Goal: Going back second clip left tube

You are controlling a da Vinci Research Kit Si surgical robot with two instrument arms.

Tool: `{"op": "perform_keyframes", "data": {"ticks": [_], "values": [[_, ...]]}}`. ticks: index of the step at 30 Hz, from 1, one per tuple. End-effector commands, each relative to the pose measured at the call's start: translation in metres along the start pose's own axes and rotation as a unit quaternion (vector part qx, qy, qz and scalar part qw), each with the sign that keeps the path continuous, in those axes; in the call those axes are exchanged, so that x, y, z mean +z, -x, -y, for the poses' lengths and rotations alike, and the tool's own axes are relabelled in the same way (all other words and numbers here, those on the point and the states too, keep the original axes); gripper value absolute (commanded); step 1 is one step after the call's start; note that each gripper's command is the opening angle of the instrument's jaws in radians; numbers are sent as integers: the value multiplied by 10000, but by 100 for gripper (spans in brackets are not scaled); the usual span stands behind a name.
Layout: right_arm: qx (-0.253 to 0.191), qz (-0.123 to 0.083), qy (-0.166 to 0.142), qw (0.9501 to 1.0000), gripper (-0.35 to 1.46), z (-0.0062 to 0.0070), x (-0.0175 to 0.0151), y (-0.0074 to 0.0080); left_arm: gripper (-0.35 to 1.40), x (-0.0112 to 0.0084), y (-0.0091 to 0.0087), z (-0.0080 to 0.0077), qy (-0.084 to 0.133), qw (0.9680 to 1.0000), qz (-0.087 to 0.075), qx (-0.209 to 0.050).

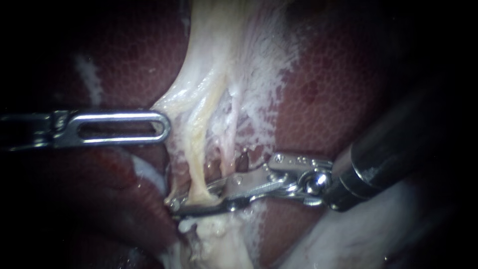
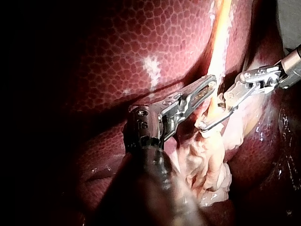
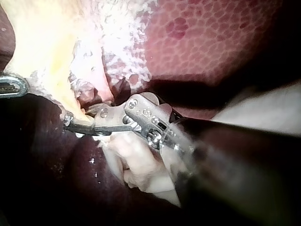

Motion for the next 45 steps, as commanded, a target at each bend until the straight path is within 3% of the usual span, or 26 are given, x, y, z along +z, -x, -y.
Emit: {"op": "perform_keyframes", "data": {"ticks": [1,13,16,19,21,26,34,39,45], "values": [[-1,-1,0,10000,-35,0,0,0,-35,0,0,0,0,10000,0,0],[-2,0,-1,10000,-35,0,1,0,-35,0,-1,0,2,10000,2,1],[-59,6,-13,10000,-12,0,1,0,-35,0,-1,0,2,10000,2,1],[-441,-1,11,9990,19,-1,2,-1,-35,0,-1,1,3,10000,3,1],[-700,14,15,9975,34,-1,2,-3,-35,0,-1,1,5,10000,4,1],[-1131,-21,74,9936,47,-1,1,-7,-35,0,-1,2,6,10000,4,1],[-1969,-60,234,9801,58,1,0,-11,-35,-1,-1,2,6,10000,4,1],[-2153,-61,250,9762,58,2,-4,-14,-35,-1,-1,2,7,10000,5,2],[-2147,-65,248,9763,59,4,-12,-14,-35,-1,-2,2,8,10000,6,3]]}}
